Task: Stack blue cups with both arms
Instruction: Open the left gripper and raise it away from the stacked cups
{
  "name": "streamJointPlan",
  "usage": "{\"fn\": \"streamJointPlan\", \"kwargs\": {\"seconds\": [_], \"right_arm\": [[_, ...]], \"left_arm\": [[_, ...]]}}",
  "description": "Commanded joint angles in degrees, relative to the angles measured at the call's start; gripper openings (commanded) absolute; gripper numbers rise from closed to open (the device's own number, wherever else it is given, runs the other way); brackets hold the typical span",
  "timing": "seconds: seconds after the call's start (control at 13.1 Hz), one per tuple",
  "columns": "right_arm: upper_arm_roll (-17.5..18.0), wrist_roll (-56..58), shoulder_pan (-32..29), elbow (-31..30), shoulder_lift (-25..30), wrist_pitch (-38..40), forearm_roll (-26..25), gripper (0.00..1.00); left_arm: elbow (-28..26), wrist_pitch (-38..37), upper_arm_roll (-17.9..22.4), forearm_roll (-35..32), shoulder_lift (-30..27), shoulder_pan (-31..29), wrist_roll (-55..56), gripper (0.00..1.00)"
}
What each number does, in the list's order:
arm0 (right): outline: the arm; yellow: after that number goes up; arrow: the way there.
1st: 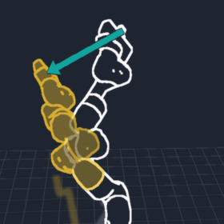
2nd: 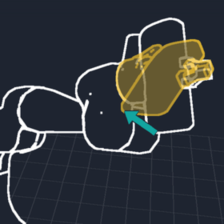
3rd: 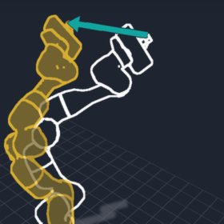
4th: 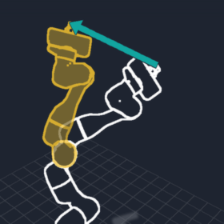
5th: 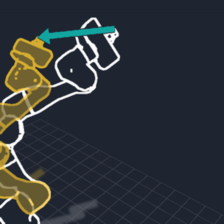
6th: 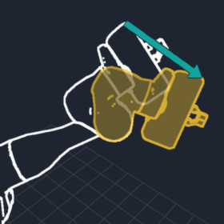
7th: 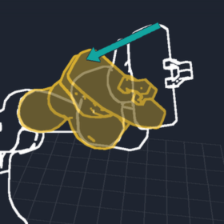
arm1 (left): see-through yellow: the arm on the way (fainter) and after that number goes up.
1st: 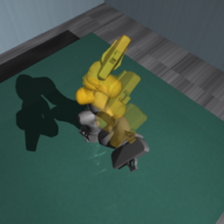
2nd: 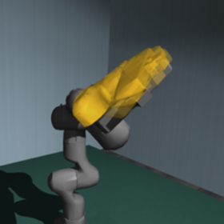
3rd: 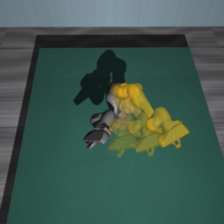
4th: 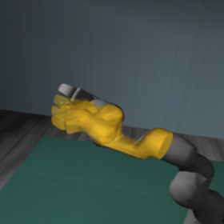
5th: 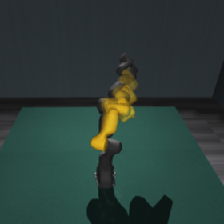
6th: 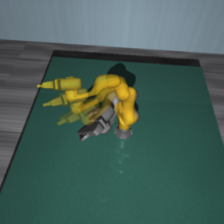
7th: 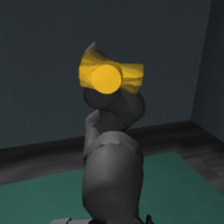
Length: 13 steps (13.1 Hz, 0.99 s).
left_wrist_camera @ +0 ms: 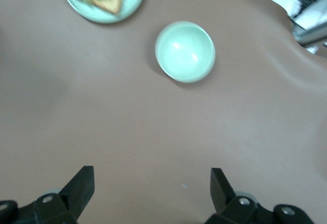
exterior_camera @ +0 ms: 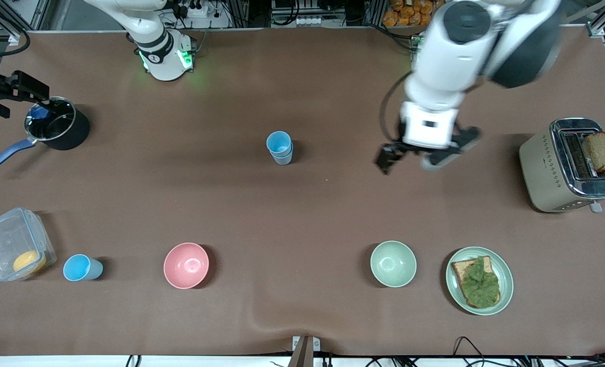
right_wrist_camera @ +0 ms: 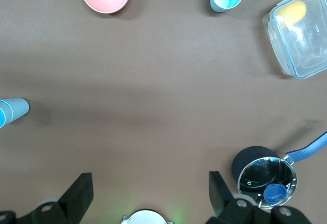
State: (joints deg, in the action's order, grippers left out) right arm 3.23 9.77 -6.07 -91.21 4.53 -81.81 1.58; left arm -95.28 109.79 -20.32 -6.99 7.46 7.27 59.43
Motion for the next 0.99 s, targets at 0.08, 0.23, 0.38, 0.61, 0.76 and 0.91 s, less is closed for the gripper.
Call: {"fn": "streamJointPlan", "kwargs": {"seconds": [0.08, 0.23, 0.38, 0.61, 0.76, 0.91], "right_arm": [[0.47, -0.45, -0.35, -1.51, 0.48, -1.07, -0.52, 1.0], [0.47, -0.45, -0.35, -1.51, 0.66, -1.08, -0.52, 1.0], [0.47, -0.45, -0.26, -1.51, 0.75, -0.9, -0.52, 1.0], [0.47, -0.45, -0.35, -1.6, 0.66, -1.08, -0.52, 1.0], [0.47, -0.45, -0.26, -1.51, 0.57, -1.16, -0.52, 1.0], [0.47, -0.45, -0.35, -1.51, 0.57, -1.16, -0.52, 1.0]], "left_arm": [[4.31, -7.73, -0.86, 0.48, -0.34, -8.83, -15.1, 1.0], [6.06, -9.93, -0.86, 0.57, -0.43, -12.09, -21.87, 1.0], [8.0, -13.01, -0.78, 0.48, -0.34, -13.15, -25.49, 1.0], [8.44, -15.74, -0.77, 0.48, -0.34, -13.16, -32.44, 1.0], [8.71, -15.92, -0.86, 0.57, -0.43, -14.55, -33.5, 1.0], [8.88, -16.71, -0.86, 0.57, -0.43, -14.92, -35.87, 1.0]]}}
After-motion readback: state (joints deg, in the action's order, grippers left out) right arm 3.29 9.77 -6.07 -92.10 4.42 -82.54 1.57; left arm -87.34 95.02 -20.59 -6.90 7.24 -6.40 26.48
